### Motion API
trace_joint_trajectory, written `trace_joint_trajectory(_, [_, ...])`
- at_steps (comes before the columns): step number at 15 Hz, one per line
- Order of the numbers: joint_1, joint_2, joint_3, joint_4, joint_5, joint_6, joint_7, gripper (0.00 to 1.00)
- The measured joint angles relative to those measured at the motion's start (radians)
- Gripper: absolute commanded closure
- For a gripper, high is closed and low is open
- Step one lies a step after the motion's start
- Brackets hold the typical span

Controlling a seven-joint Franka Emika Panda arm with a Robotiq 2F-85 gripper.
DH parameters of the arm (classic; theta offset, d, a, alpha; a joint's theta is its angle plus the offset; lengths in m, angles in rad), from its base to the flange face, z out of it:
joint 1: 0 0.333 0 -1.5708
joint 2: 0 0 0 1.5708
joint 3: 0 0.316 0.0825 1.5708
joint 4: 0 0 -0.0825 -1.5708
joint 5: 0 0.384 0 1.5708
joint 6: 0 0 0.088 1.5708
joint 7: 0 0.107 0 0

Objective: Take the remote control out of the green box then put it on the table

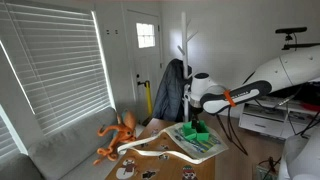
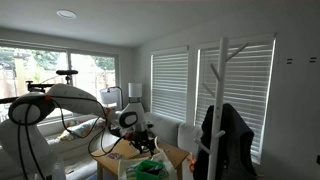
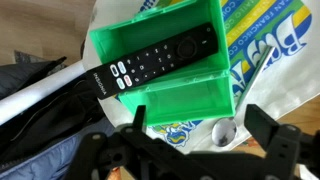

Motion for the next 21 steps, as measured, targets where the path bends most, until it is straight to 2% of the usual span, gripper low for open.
trace_joint_trajectory(4, [0.0, 0.0, 0.0, 0.001, 0.004, -0.004, 0.013, 0.0])
trace_joint_trajectory(8, [-0.027, 0.007, -0.004, 0.06, 0.007, -0.003, 0.18, 0.0])
trace_joint_trajectory(12, [-0.099, 0.025, -0.016, 0.123, -0.002, 0.028, 0.311, 0.0])
trace_joint_trajectory(16, [-0.152, 0.055, -0.011, 0.125, -0.018, 0.034, 0.502, 0.0])
trace_joint_trajectory(21, [-0.185, 0.063, 0.007, 0.064, -0.055, 0.034, 0.802, 0.0])
